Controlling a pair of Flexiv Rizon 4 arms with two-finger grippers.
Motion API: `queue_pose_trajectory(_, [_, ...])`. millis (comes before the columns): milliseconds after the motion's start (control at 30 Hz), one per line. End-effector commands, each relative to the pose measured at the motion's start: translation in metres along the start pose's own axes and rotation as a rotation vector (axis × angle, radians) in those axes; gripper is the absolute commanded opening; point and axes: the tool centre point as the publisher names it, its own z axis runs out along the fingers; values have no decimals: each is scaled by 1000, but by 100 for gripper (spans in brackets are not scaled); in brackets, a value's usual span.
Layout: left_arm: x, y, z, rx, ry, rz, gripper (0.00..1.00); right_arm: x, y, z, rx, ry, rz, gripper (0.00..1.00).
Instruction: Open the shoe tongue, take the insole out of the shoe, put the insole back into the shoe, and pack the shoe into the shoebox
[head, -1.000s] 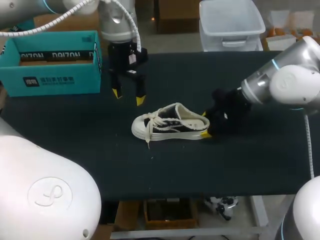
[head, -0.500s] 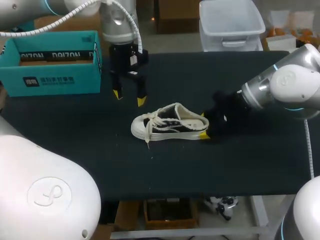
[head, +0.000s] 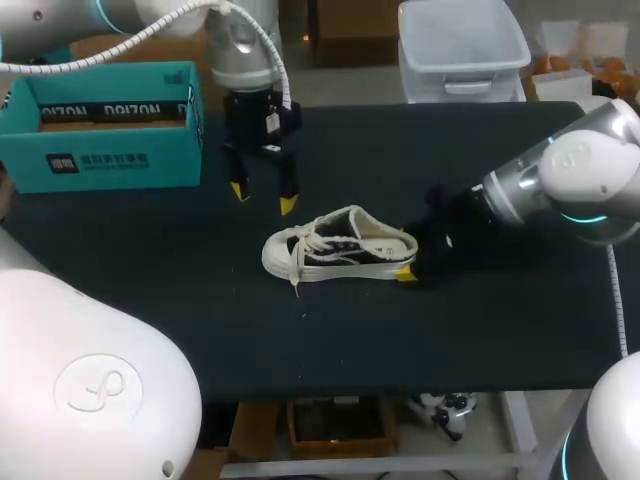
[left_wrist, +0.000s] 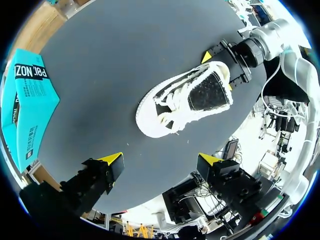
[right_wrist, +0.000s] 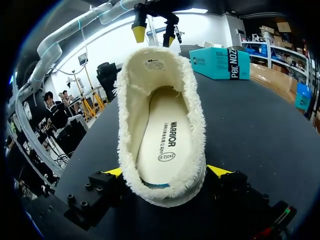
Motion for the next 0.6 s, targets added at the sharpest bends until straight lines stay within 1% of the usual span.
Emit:
queue_pose_trajectory(33, [2, -1, 0, 3, -5, -3, 100, -8, -7, 14, -8, 15, -2, 100])
queue_pose_trajectory(167, [2, 0, -1, 14, -8, -14, 100, -9, -8, 14, -12, 22, -5, 100])
queue_pose_trajectory(200, [2, 0, -2, 17, -9, -23, 100, -9, -8, 14, -13, 23, -7, 64])
queue_pose_trajectory(233, [3, 0, -2, 19, -7, -28, 100, -9, -8, 14, -13, 22, -8, 38])
queue_pose_trajectory(267, [3, 0, -1, 19, -7, -30, 100, -10, -8, 14, -12, 22, -11, 0])
queue_pose_trajectory(433, [12, 0, -2, 29, -13, -54, 100, -8, -9, 17, -14, 17, -17, 0])
queue_pose_trajectory(533, [20, 2, -4, 56, -26, -75, 100, -6, -11, 18, -16, 9, -14, 0])
queue_pose_trajectory(600, [30, 2, -5, 74, -42, -102, 100, -6, -11, 18, -16, 9, -14, 0])
